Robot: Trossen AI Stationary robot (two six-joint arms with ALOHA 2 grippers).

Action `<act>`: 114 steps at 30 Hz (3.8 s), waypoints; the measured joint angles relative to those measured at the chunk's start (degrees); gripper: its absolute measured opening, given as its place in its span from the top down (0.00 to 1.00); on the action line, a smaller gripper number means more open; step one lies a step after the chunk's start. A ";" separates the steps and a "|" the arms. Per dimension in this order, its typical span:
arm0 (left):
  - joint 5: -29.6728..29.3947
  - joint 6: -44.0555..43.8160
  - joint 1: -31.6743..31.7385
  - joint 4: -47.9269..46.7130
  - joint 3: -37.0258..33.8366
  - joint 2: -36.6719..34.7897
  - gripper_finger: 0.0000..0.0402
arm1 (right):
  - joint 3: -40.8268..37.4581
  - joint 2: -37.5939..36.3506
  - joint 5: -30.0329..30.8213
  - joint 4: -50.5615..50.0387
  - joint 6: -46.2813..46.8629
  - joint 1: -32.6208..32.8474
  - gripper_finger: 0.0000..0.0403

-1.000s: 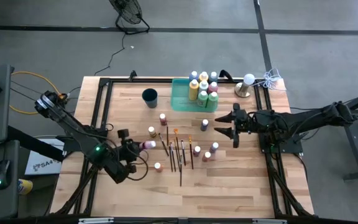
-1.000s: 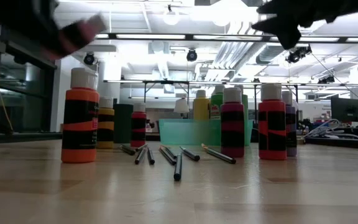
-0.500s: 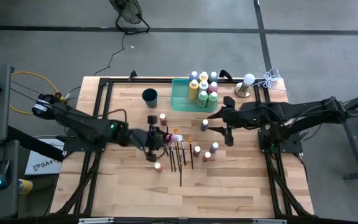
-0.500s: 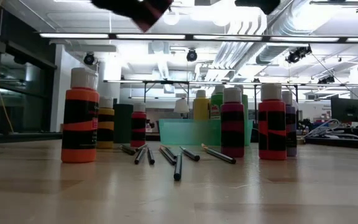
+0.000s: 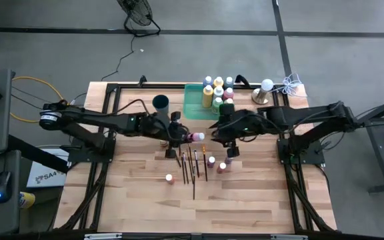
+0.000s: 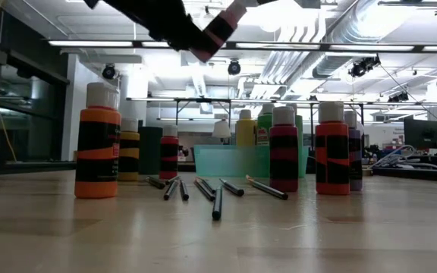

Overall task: Pick & Place Paint Supplies
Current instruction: Put the small light pink paint bottle into the green bin

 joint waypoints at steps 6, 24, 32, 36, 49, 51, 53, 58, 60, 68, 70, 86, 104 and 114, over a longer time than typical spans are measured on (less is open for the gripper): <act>3.45 0.01 2.06 1.33 -0.02 2.60 0.73 | 0.38 4.55 0.07 -0.03 -4.55 -0.01 0.52; 5.09 0.43 2.35 2.16 -0.04 3.94 0.73 | 0.38 7.78 0.22 2.46 -4.43 -0.01 0.55; 5.08 0.40 2.35 1.74 -0.11 3.97 0.73 | 0.38 8.40 0.72 2.44 -4.22 -0.02 0.72; 5.07 0.38 2.35 1.92 -0.11 3.98 0.73 | 0.38 8.39 0.67 2.45 -4.19 -0.02 0.72; -5.22 1.12 2.34 -1.09 0.02 3.14 0.52 | 0.38 8.44 5.11 -0.03 6.48 -1.04 0.72; -8.12 1.06 2.33 -2.38 0.02 2.60 0.51 | 0.38 8.44 5.00 -1.54 9.65 -1.97 0.72; -9.96 1.02 2.33 -3.37 0.00 1.77 0.51 | 0.38 8.44 4.63 -3.21 13.14 -3.29 0.72; -15.30 -0.13 2.33 -4.59 0.04 -0.44 0.51 | 0.40 8.46 2.58 -5.22 22.34 -8.76 0.72; -17.35 -0.64 2.33 -5.68 0.02 -1.55 0.51 | 0.89 8.48 1.96 -6.36 24.67 -11.18 0.72; -20.53 -1.41 2.33 -8.18 0.00 -4.33 0.51 | 4.65 8.48 -4.42 -6.27 27.08 -19.59 0.72; -20.70 -1.97 2.33 -9.15 0.02 -4.52 0.51 | 6.29 8.74 -5.88 -7.23 26.51 -20.71 0.72; -28.22 -7.48 2.31 -19.39 -0.04 -4.91 0.51 | 35.10 29.86 -5.74 -33.74 24.13 -25.08 0.72; -34.77 -13.94 2.33 -29.77 -0.04 -4.89 0.51 | 35.96 35.14 -8.90 -33.29 25.08 -30.91 0.72; -34.68 -14.36 2.33 -29.97 -0.04 -4.89 0.51 | 35.94 37.65 -8.93 -33.89 22.38 -32.37 0.71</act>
